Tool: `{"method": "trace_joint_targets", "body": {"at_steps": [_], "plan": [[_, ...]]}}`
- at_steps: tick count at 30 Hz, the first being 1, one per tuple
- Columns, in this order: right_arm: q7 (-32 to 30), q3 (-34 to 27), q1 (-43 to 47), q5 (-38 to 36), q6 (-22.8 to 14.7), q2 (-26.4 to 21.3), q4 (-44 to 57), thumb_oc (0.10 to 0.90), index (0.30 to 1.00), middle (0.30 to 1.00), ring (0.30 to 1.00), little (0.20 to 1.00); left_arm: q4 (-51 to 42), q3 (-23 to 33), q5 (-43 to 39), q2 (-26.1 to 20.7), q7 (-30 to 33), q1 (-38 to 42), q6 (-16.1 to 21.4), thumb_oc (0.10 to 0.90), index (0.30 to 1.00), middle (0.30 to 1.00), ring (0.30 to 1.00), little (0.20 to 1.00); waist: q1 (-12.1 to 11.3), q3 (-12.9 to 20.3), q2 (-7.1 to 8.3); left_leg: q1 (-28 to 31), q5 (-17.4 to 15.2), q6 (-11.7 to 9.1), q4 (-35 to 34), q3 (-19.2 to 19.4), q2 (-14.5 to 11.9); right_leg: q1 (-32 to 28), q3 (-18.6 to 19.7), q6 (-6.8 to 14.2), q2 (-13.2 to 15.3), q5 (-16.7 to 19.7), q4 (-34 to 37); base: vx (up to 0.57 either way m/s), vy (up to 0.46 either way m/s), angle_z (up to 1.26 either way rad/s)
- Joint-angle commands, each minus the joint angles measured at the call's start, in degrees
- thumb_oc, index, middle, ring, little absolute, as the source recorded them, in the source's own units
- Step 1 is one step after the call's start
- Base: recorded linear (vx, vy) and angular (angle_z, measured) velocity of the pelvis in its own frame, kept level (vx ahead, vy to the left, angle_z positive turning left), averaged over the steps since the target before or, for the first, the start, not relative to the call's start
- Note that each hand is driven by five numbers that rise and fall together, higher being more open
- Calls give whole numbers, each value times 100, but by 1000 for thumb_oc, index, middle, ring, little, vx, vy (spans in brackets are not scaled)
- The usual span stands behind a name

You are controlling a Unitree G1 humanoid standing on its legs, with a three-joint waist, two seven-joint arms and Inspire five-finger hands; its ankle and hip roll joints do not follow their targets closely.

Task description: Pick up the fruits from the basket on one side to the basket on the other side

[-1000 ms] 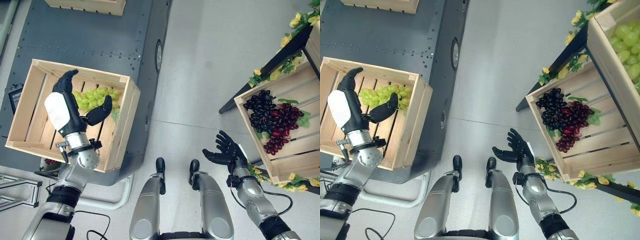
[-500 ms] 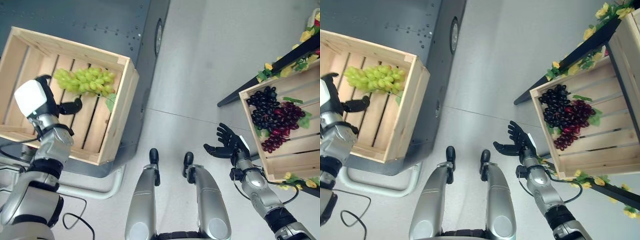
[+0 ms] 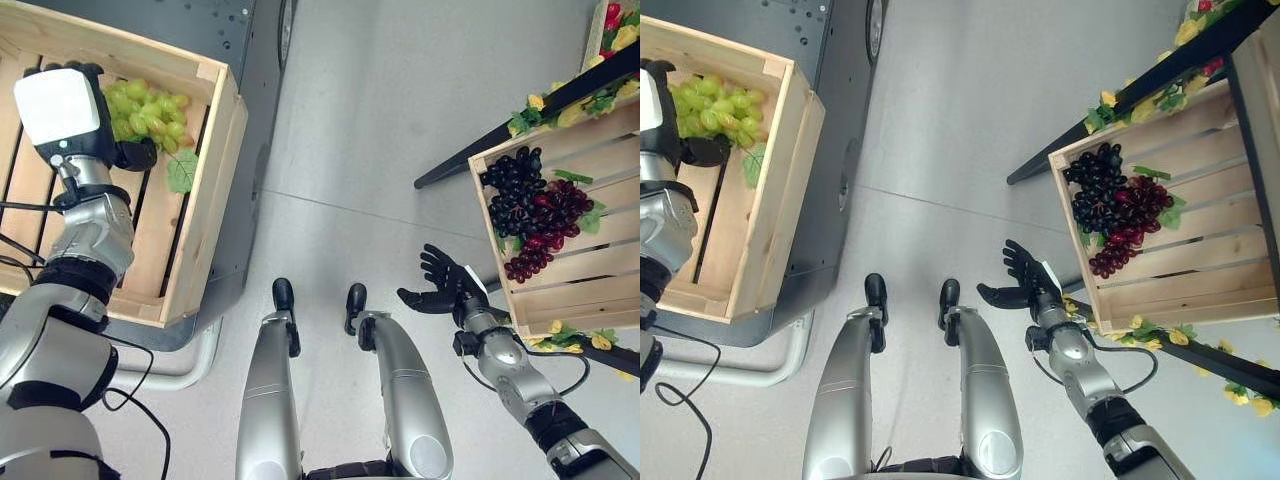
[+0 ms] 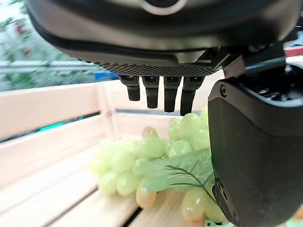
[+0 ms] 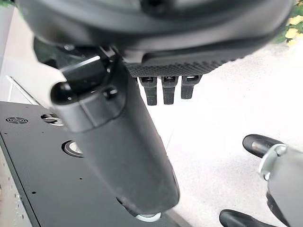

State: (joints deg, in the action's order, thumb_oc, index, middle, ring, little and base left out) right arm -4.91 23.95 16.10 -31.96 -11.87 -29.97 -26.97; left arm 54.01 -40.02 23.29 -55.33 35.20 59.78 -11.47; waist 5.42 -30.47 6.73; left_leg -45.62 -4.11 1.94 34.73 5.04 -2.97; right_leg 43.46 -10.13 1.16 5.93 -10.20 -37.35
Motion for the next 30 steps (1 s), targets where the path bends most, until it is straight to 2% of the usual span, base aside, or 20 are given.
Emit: {"method": "trace_joint_targets", "body": {"at_steps": [1,2,6,7,8,10,12,13,14,16,22,26,27,28,30], "plan": [[191,-254,1,-152,-510,-396,306,800,900,900,900,900,-26,91,311,-680,-331,564,-147,800,900,900,900,900,-65,67,-20,500,-472,157,-28,449,6,-343,-15,-111,-195,434,386,0,0,0],[183,-276,29,-172,-484,-419,309,800,900,900,900,900,-17,-5,281,-704,-590,597,-162,800,900,900,900,900,-57,67,-36,477,-473,162,-41,474,3,-305,-16,-98,-188,449,393,-20,32,-1],[150,-369,-85,-248,-416,-451,336,800,900,900,900,900,22,-78,280,-755,-837,590,-163,800,900,900,900,900,-28,67,-60,573,-601,116,-31,469,12,-397,0,-31,-185,375,425,20,30,-4],[147,-412,-39,-247,-403,-462,341,800,900,900,900,900,19,-59,282,-764,-845,665,-165,800,900,900,900,900,-10,67,-60,433,-488,152,-47,509,5,-258,-19,-81,-171,471,453,29,20,-5],[146,-407,-124,-242,-402,-457,336,800,900,900,900,900,48,-94,257,-755,-883,641,-127,800,900,900,900,900,-6,67,-64,572,-611,114,-36,470,11,-391,6,-26,-178,374,442,21,5,-4],[147,-432,-147,-252,-429,-469,318,800,900,900,900,900,93,-199,245,-761,-1133,767,59,800,900,900,900,900,19,67,-64,536,-591,117,-52,480,5,-359,-3,-31,-169,404,483,31,2,-2],[162,-473,-198,-255,-444,-484,344,800,900,900,900,900,61,-317,210,-731,-1592,820,-16,800,900,900,900,900,28,67,-64,547,-603,105,-77,479,14,-367,-8,-4,-165,418,528,-17,-7,2],[161,-511,-133,-256,-443,-492,358,800,900,900,900,900,49,-329,197,-749,-1657,909,-24,800,900,900,900,900,40,67,-61,393,-480,145,-100,518,12,-216,-31,-57,-153,521,559,10,-12,5],[139,-504,-200,-245,-441,-487,395,800,900,900,900,900,34,-393,159,-723,-1909,886,-74,800,900,900,900,900,39,67,-66,531,-587,108,-120,476,28,-343,-8,-2,-166,434,569,0,0,0],[113,-528,-219,-214,-466,-480,417,800,900,900,900,900,54,-380,24,-704,-2344,841,-80,800,900,900,900,900,47,67,-89,549,-580,109,-167,483,41,-345,-5,9,-166,442,607,34,-3,1],[3,-651,-195,-141,-352,-459,467,800,900,900,900,900,-44,-121,-836,-553,-3591,505,348,800,900,900,900,900,45,67,-158,585,-562,120,-254,514,73,-359,-21,17,-148,436,669,0,0,0],[49,-742,-162,-133,-307,-455,394,800,900,900,900,900,-112,73,-1002,-384,-4077,313,521,800,900,900,900,900,53,67,-222,642,-550,133,-306,535,93,-374,-4,11,-130,411,656,0,0,0],[72,-751,-171,-131,-329,-455,377,800,900,900,900,900,-95,69,-963,-364,-4156,331,635,472,408,408,408,408,63,67,-238,673,-550,136,-318,548,94,-391,3,12,-124,403,653,0,0,0],[75,-752,-175,-131,-332,-456,381,800,900,900,900,900,-88,47,-949,-361,-4180,344,712,400,300,300,300,300,68,67,-243,689,-552,140,-324,555,89,-398,6,11,-120,399,649,0,0,0],[78,-756,-193,-138,-357,-459,379,800,900,900,900,900,-117,-3,-986,-372,-4189,372,812,400,300,300,300,300,73,67,-259,713,-557,144,-317,561,92,-415,18,11,-118,393,637,0,0,0]]}}
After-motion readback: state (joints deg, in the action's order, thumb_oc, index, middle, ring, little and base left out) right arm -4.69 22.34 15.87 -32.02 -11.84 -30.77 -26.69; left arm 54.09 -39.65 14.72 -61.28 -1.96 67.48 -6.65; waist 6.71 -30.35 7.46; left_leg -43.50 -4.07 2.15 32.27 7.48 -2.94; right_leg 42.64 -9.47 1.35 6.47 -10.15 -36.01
